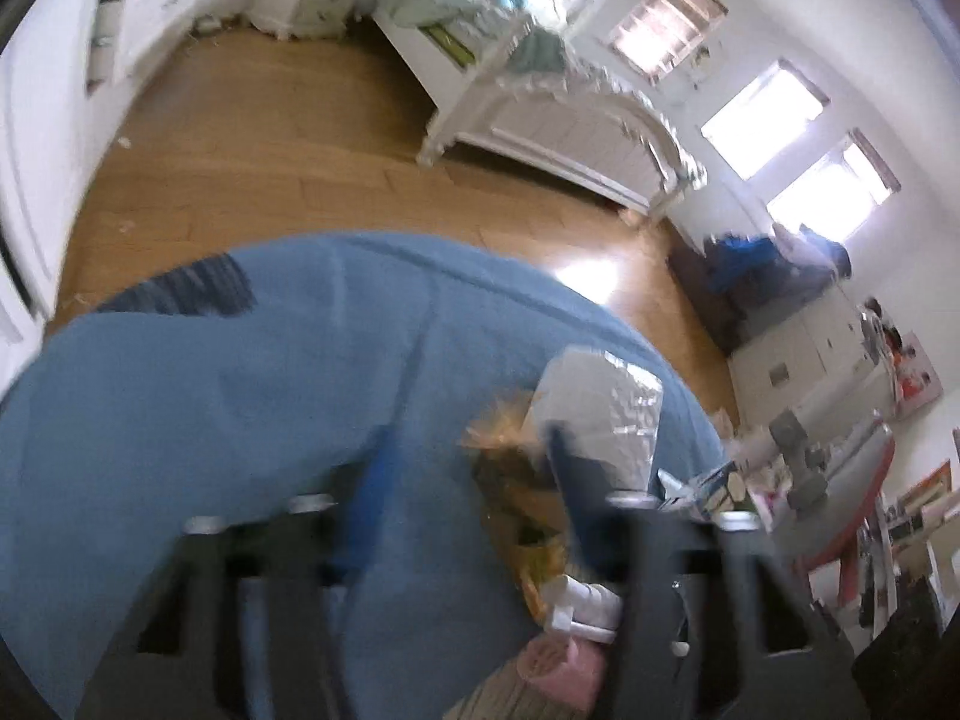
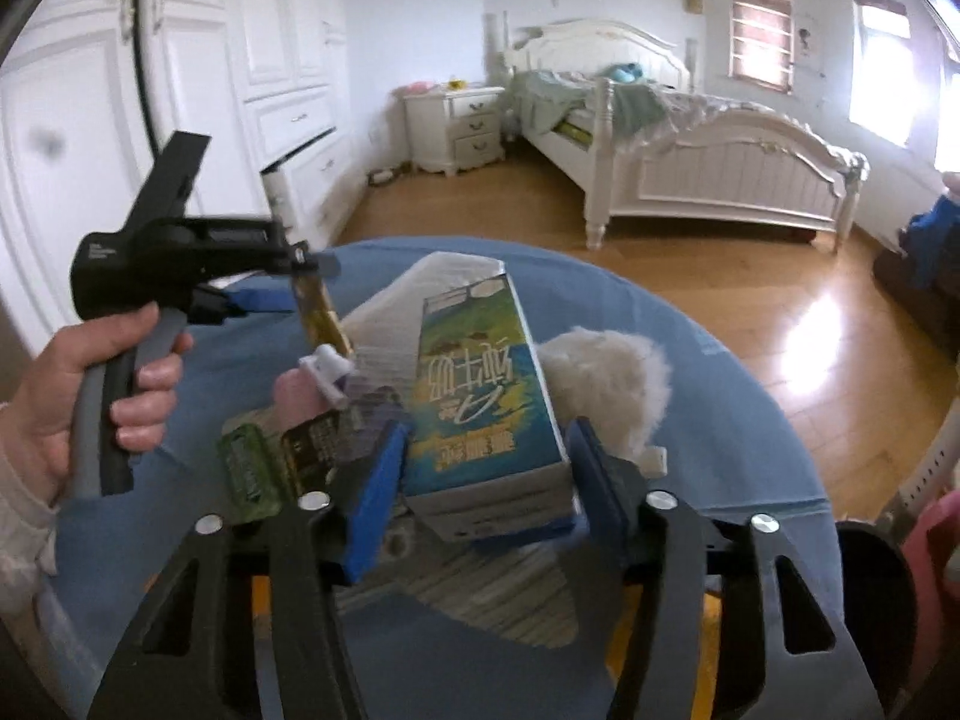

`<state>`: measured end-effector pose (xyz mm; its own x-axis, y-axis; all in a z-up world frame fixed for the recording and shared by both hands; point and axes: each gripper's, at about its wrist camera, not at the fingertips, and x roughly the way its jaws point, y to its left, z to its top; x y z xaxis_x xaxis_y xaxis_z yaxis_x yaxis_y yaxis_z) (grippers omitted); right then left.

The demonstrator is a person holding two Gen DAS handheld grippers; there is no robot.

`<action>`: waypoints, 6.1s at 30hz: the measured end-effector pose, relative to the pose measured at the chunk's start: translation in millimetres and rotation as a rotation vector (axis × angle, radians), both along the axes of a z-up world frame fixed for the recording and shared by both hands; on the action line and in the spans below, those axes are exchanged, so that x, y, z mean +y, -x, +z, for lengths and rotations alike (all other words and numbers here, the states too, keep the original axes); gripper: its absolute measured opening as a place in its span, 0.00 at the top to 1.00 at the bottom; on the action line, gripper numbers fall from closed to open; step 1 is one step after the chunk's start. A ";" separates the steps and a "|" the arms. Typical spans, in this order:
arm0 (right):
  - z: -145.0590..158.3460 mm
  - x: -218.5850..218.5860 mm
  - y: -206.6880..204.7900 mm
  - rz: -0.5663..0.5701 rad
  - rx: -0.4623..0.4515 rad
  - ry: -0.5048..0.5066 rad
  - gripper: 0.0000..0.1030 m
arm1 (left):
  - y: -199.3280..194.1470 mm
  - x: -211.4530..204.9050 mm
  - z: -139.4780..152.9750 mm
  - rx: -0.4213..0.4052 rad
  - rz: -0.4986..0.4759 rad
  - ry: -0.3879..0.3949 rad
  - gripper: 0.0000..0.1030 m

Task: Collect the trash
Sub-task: 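Grasp a wooden stick with the left tool while the right tool grasps a white packet, then carry the stick and white packet to the black bin and release both, then grasp the white plastic bag with the left tool while the right tool grasps the fluffy white item, then carry the white bag and fluffy item over the black bin and release them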

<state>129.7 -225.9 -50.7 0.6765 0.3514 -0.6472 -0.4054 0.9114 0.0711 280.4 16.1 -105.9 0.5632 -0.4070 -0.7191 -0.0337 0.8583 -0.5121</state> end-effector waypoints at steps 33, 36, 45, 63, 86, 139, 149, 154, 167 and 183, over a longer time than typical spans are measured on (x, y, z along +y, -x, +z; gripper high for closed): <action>62.3 -233.6 151.2 -0.471 -0.298 -0.145 0.50 | 105.9 -250.9 122.1 -0.322 -0.431 -0.028 0.96; 48.2 -254.3 152.6 -0.531 -0.285 -0.099 0.50 | 106.5 -287.1 107.0 -0.287 -0.483 -0.015 0.96; 1.1 -291.0 145.5 -0.612 -0.205 -0.050 0.50 | 108.9 -368.5 69.0 -0.222 -0.628 -0.005 0.96; -55.8 -320.0 131.6 -0.636 -0.088 -0.086 0.50 | 103.9 -420.4 18.3 -0.121 -0.707 -0.074 0.96; -54.5 -319.3 125.5 -0.617 -0.040 -0.132 0.34 | 104.3 -392.3 49.4 -0.180 -0.654 -0.065 0.20; 65.4 -123.5 31.3 -0.216 -0.119 -0.281 0.55 | 58.9 -121.4 100.2 -0.288 -0.234 -0.218 0.56; 65.9 -211.7 124.1 -0.452 -0.266 -0.137 0.55 | 103.4 -239.4 119.4 -0.359 -0.441 -0.141 0.56; 46.2 -247.1 144.3 -0.533 -0.260 -0.070 0.55 | 109.6 -291.8 104.2 -0.342 -0.538 -0.113 0.56; -14.2 -300.8 147.8 -0.652 -0.178 -0.061 0.55 | 122.2 -379.8 55.9 -0.247 -0.668 -0.137 0.56; -34.6 -320.9 137.1 -0.666 -0.125 -0.073 0.55 | 115.6 -414.0 28.0 -0.184 -0.701 -0.179 0.55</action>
<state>-7.5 -546.8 -85.3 0.8320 -0.1259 -0.5403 0.2309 0.9641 0.1308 164.8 -397.9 -77.8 0.3322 -0.6003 -0.7275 0.6250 0.7178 -0.3069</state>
